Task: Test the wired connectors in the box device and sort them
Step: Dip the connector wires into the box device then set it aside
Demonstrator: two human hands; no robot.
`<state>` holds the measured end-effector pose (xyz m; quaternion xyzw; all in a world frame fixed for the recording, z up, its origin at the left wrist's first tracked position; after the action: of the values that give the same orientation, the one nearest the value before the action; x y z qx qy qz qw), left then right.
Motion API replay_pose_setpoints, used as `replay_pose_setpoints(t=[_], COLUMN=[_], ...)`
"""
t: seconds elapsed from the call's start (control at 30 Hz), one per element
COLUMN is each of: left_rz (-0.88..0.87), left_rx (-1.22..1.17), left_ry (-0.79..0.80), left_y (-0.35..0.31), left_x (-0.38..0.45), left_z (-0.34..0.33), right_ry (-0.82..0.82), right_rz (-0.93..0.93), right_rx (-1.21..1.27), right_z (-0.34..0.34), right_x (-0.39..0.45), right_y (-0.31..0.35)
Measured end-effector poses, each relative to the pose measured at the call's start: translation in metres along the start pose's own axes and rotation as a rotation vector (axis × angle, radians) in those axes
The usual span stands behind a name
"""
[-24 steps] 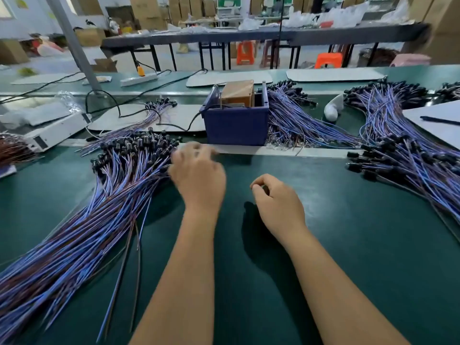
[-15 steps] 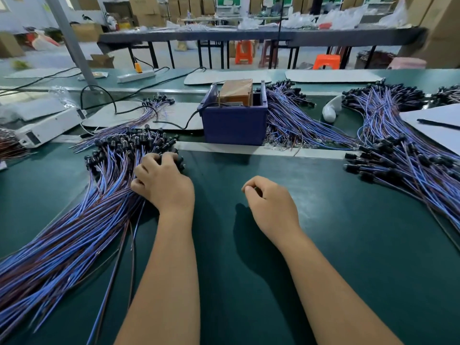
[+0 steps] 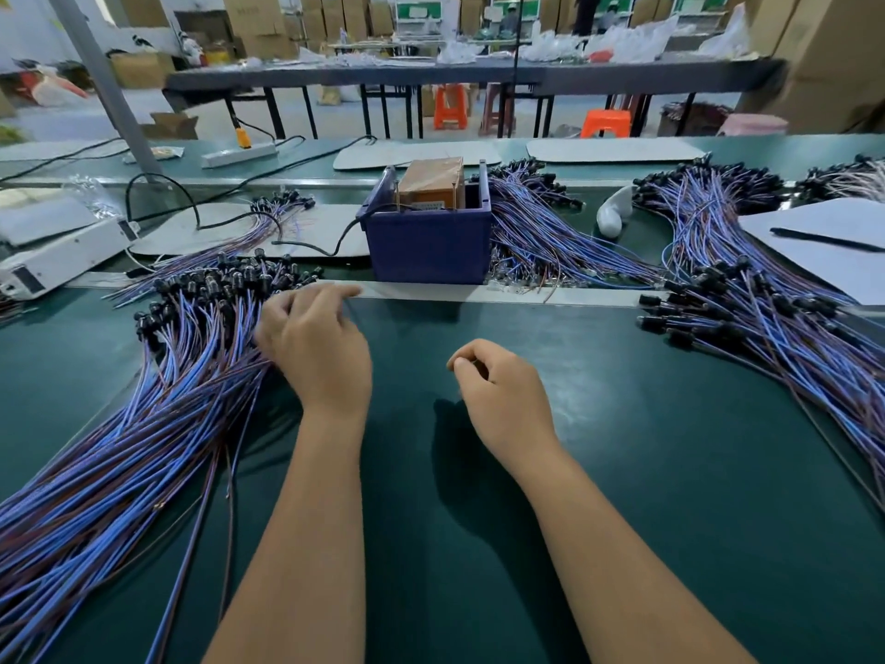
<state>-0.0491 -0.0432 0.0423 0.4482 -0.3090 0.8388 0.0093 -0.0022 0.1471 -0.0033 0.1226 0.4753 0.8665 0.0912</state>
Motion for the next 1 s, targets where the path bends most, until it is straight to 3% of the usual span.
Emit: replay_pose_setpoints(t=[0.13, 0.23, 0.33, 0.57, 0.67, 0.77, 0.83, 0.87, 0.93, 1.0], left_rz=[-0.101, 0.027, 0.196, 0.222, 0.153, 0.037, 0.12, 0.246, 0.567, 0.765], left_rx=[-0.502, -0.877, -1.152, -1.476, -1.593, -1.602, -1.53, -1.442, -1.268, -1.195], left_ry=[0.138, 0.324, 0.561, 1.1, 1.38, 1.629, 1.605, 1.504, 1.156, 0.844], left_y=[-0.055, -0.09, -0.115, -0.127, -0.13, -0.125, -0.111, -0.1, -0.069, -0.045], left_x=[-0.013, -0.027, -0.043, -0.064, -0.079, -0.094, -0.09, -0.083, -0.068, -0.06], left_z=[-0.017, -0.028, -0.035, -0.045, -0.043, -0.038, -0.046, -0.056, -0.071, -0.078], right_ry=[0.063, 0.265, 0.499, 0.396, 0.242, 0.118, 0.102, 0.112, 0.126, 0.127], right_rz=[-0.142, -0.28, -0.283, -0.209, -0.353, -0.353, -0.323, -0.307, -0.268, -0.241], right_rx=[0.502, 0.96, 1.227, 1.216, 1.155, 1.082, 1.045, 1.032, 0.967, 0.849], right_z=[0.003, -0.004, -0.01, 0.009, 0.016, 0.025, 0.029, 0.03, 0.031, 0.027], right_x=[0.005, 0.008, 0.008, 0.014, 0.019, 0.025, 0.026, 0.026, 0.024, 0.021], right_y=[0.0, 0.001, 0.007, -0.005, -0.019, -0.029, -0.029, -0.028, -0.025, -0.021])
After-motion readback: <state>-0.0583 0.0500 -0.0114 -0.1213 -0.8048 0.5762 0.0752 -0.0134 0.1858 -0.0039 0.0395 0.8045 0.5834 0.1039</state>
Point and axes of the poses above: each hand's wrist, its own x-axis towards the middle knuckle, its own z-axis out of the back of the hand, y = z × x, the point moved 7 cm from there along x, towards the middle knuckle, and after that the axes turned 5 degrees about -z, right-handed, at the moved point
